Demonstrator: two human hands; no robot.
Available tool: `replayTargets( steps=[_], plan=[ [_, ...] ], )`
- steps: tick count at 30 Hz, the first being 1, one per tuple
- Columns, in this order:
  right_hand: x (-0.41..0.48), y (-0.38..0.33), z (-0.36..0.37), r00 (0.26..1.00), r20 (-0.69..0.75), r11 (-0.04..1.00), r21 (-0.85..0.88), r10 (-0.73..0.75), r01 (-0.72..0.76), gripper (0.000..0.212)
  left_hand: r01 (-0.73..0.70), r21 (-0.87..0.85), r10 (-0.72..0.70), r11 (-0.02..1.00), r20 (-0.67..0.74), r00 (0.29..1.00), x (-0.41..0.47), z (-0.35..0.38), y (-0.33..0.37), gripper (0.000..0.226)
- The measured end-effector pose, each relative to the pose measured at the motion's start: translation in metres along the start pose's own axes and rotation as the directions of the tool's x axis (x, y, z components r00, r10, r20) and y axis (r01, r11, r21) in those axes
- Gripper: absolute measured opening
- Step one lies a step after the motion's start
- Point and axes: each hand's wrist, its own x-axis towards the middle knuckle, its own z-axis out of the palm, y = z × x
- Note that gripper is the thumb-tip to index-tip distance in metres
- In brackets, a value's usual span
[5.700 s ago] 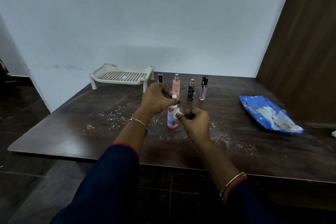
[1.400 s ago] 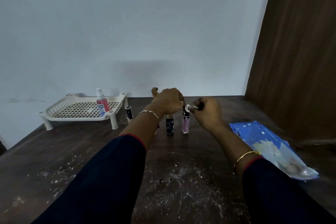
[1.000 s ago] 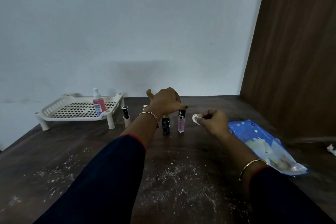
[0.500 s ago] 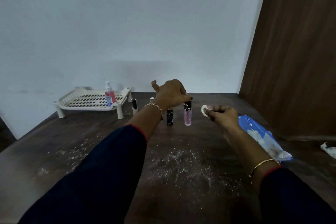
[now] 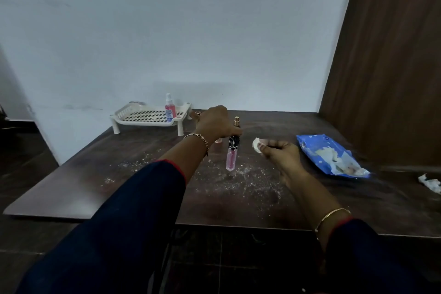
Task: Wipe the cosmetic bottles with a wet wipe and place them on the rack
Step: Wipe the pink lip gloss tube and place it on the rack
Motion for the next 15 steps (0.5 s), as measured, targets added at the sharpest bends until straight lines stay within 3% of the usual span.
replayTargets(
  steps=[15],
  plan=[
    [-0.014,0.006,0.010,0.999,0.034,0.999,0.028,0.033,-0.034,0.013,0.072,-0.007,-0.073,0.997,-0.015,0.997,-0.032,0.004,-0.002,0.041]
  ],
)
